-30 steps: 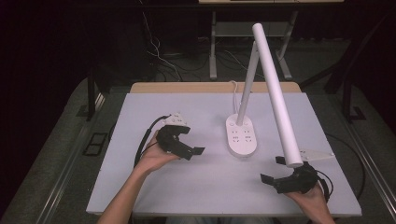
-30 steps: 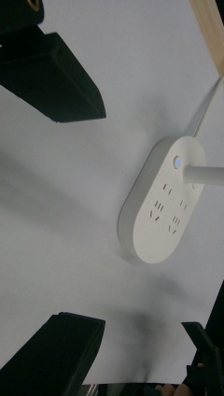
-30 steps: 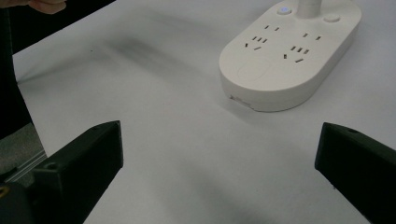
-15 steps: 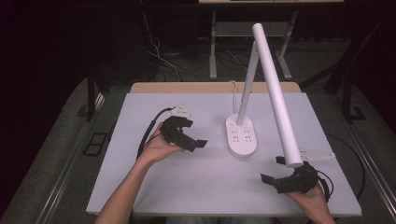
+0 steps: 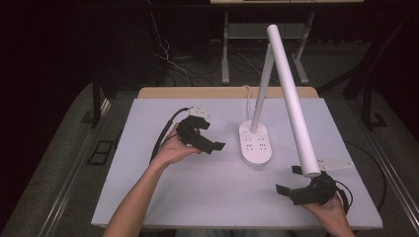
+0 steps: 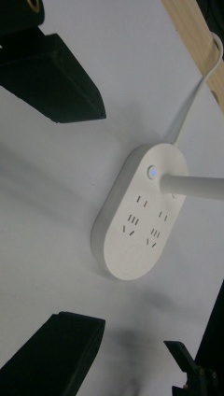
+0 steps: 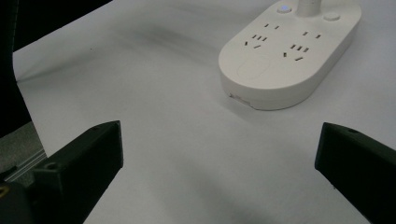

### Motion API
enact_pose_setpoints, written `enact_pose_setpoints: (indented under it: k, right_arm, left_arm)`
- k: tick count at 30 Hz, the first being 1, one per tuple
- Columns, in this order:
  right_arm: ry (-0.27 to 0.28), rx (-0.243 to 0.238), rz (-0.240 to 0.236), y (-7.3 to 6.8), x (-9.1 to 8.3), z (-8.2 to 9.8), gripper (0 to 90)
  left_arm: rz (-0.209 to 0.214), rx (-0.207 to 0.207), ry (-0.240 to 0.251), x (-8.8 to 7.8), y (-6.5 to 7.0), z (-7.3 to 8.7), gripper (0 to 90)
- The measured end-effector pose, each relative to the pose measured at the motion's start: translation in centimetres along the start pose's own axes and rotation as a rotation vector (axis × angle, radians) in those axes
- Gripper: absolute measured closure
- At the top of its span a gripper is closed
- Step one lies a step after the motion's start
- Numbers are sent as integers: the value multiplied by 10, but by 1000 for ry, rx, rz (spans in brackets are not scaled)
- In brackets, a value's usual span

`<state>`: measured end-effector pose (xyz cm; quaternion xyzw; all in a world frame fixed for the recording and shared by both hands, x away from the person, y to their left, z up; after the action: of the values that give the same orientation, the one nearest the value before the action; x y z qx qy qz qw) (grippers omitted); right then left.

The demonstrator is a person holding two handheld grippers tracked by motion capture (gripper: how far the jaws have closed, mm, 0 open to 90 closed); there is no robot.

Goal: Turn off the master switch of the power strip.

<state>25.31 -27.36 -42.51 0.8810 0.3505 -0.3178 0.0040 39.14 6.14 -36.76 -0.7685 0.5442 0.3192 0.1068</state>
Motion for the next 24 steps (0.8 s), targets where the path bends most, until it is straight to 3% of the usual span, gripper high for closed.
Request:
enact_pose_setpoints:
  k: [16, 24]
  right_arm:
    - [1, -5, 5, 1, 0, 0, 3]
    - [2, -4, 1, 1, 0, 0, 3]
  left_arm:
    - [-28, -16, -16, 10, -17, -17, 12]
    - [-25, -56, 10, 15, -31, -23, 17]
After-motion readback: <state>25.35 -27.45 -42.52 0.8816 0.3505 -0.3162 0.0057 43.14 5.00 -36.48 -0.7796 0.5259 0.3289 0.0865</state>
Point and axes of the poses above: each handheld gripper's, and its own axes: x roughly forward along the jaws, z roughly out of its underside, y roughly to its right, the point moved 2 cm from there along x, roughly forward along the jaws, and after that the axes turned 5 degrees about z, right-handed, at the moved point
